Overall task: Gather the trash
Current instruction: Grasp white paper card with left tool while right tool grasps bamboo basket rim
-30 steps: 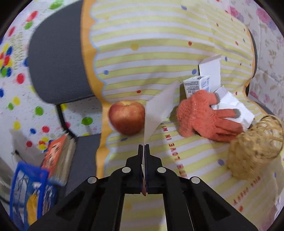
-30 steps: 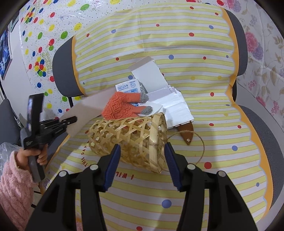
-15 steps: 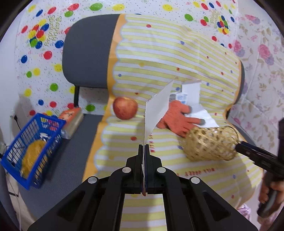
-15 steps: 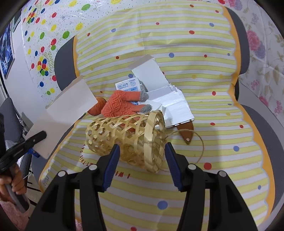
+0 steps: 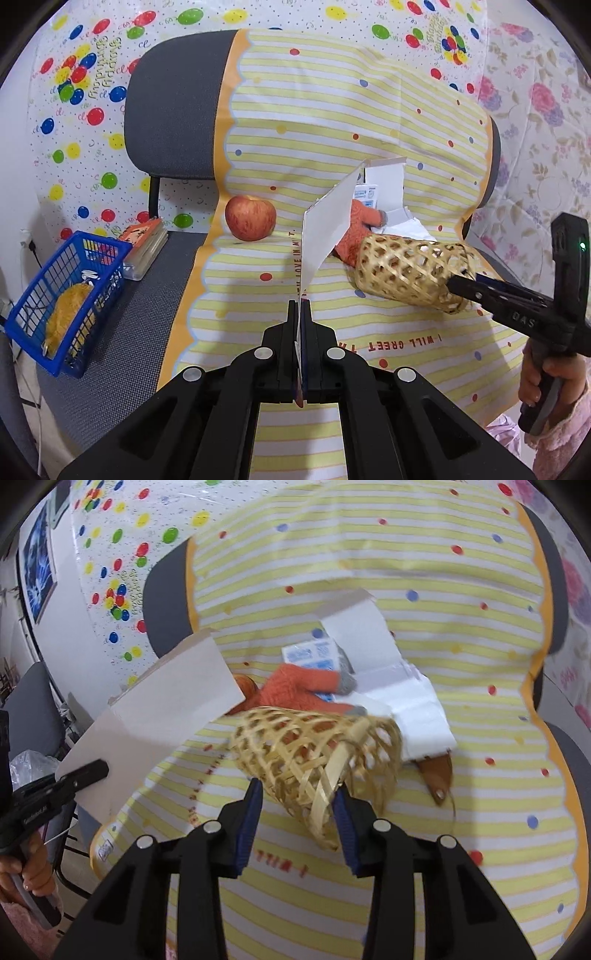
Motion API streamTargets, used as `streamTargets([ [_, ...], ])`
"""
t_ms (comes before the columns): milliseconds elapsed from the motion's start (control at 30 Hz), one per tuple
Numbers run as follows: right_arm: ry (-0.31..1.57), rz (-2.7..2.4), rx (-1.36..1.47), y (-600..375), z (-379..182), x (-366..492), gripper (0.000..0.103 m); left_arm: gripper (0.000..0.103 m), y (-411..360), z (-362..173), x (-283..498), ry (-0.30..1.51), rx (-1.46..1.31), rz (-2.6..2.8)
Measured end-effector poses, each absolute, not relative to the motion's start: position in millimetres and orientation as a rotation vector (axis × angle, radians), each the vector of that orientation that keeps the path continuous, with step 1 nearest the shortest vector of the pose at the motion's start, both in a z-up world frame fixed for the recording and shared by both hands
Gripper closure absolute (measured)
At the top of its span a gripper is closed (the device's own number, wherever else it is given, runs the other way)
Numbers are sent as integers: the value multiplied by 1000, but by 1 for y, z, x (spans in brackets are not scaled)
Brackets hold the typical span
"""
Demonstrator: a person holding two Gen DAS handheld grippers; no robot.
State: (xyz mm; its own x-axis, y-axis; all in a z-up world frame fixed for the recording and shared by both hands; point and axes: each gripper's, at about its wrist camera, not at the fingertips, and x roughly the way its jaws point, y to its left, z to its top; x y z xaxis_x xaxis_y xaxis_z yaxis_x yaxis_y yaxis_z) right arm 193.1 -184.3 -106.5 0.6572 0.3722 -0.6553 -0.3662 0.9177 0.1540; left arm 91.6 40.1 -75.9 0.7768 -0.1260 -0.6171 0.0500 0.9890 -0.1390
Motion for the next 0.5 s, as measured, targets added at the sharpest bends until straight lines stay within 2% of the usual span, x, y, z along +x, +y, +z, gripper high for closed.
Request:
streamTargets([
  [33, 745, 416, 4, -182, -106, 194, 80, 102, 41, -76, 90, 675, -114, -91],
  [67, 749, 423, 1, -177, -107, 193, 86, 102, 42, -75, 88, 675, -115, -88],
  [200, 727, 420, -51, -167, -104, 179, 95, 102, 44, -75, 80, 675, -116, -81],
  [500, 620, 325, -131, -181, -47, 103, 97, 102, 12, -58, 53, 636, -99, -191],
])
